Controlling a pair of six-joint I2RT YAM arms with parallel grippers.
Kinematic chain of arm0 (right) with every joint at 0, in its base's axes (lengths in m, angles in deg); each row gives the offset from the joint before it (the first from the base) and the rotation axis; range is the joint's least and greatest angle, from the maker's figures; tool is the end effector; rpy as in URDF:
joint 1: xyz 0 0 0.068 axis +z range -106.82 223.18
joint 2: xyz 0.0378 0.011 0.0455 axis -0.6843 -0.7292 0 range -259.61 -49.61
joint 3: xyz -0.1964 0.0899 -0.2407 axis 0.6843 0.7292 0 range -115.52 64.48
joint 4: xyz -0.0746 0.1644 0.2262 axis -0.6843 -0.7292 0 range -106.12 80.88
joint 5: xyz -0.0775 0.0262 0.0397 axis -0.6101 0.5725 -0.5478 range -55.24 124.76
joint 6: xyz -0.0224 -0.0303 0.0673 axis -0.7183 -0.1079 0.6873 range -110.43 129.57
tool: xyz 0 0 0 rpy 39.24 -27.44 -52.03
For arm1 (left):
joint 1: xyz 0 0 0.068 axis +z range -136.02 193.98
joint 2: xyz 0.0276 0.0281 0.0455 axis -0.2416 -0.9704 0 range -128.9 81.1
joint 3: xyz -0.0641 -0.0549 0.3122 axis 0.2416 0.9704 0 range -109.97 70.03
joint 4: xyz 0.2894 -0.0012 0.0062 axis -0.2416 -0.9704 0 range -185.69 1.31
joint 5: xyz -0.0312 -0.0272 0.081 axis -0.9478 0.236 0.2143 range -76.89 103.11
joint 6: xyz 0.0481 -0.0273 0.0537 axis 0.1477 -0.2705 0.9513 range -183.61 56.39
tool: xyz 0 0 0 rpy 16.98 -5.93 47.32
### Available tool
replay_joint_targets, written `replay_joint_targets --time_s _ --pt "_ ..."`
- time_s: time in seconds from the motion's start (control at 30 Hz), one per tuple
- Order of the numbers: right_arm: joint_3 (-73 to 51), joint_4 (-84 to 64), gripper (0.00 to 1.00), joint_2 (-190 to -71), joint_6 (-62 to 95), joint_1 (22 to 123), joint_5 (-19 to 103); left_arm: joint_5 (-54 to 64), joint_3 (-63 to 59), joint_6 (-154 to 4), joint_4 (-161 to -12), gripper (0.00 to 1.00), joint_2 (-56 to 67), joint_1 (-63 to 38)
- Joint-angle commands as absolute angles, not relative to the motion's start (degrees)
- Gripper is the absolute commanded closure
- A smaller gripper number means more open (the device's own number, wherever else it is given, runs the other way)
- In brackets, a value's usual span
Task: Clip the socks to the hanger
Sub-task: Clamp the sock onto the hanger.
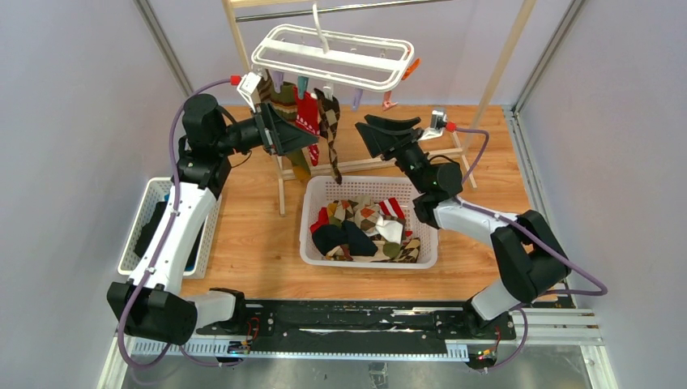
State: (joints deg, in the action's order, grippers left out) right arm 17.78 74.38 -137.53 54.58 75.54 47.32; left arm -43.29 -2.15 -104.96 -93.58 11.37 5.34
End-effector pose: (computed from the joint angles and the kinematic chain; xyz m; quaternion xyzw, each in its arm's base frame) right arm 0.2938 0.2030 0.3863 -0.0551 0.4106 0.6027 0.6820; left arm 0.2811 -0.0980 0.4770 0.1346 0.7025 -0.5669 0.4086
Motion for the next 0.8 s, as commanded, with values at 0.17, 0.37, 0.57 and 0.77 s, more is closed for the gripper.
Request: replay_joint_targets --time_s 0.17,0.37,0.57,0.77 --pt "8.67 82.36 0.40 -143.87 65.45 72.33 55.32 -45.92 -2.63 -107.56 -90.51 0.11 11.47 5.72" --pt "7.72 82.37 0.39 -142.57 66.00 70.28 56.10 -46.22 -2.83 -107.47 -90.73 0.11 11.42 5.72" --pt "8.85 82.37 0.41 -142.35 66.09 68.94 55.39 -46.30 -3.65 -107.94 -90.24 0.11 10.99 5.72" --pt "7.32 82.37 0.41 -143.64 66.73 68.84 52.13 -46.63 -3.86 -108.53 -89.83 0.11 11.09 5.72"
